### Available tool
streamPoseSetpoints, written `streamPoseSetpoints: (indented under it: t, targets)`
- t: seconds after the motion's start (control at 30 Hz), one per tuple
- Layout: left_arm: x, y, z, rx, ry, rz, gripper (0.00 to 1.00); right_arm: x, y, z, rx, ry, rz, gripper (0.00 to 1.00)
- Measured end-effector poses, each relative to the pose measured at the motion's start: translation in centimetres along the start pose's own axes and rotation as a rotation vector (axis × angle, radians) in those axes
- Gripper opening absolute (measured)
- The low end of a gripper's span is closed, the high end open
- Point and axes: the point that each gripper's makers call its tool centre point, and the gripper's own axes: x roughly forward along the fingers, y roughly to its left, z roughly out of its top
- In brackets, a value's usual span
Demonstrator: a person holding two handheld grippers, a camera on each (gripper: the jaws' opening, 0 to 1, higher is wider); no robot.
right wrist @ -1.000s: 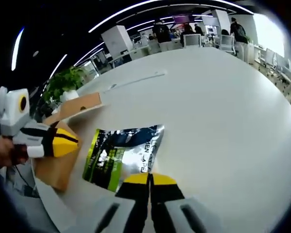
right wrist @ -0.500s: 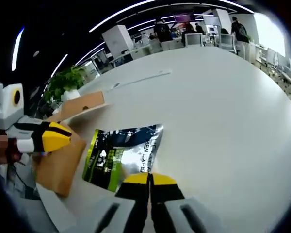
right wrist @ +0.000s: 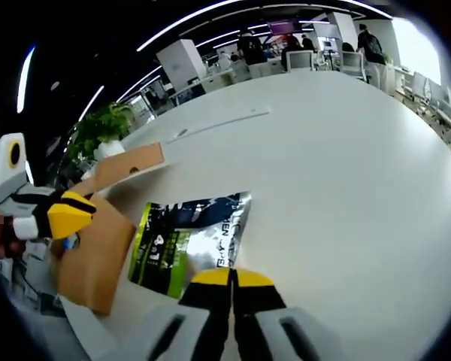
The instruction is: Operate the shoe box by opening the lid, removing the specified soft item, and placing it in the target area until the item is outside and the box remains undamaged.
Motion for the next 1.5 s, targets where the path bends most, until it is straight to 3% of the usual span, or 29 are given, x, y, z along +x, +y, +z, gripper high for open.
streamPoseSetpoints:
  t: [0.37, 0.83, 1.5]
  targets:
    - [-1.3, 0.4, -0.1, -0.014, -0.015, 0.006, 0.11, 0.2, 0.3, -0.2, 0.022, 0.001, 0.001, 0.0]
    - [-2.9, 2.4, -0.4, -0.048, -0.033, 0.038, 0.1, 0.3, -0.1, -0.3, -0.018, 0.006, -0.012, 0.0]
    - [-6.4, 7.3, -1.7, -0.1, -0.053, 0.105, 0.11, -0.1, 0.3, 0.0, -0.094, 0.009, -0.027, 0.02]
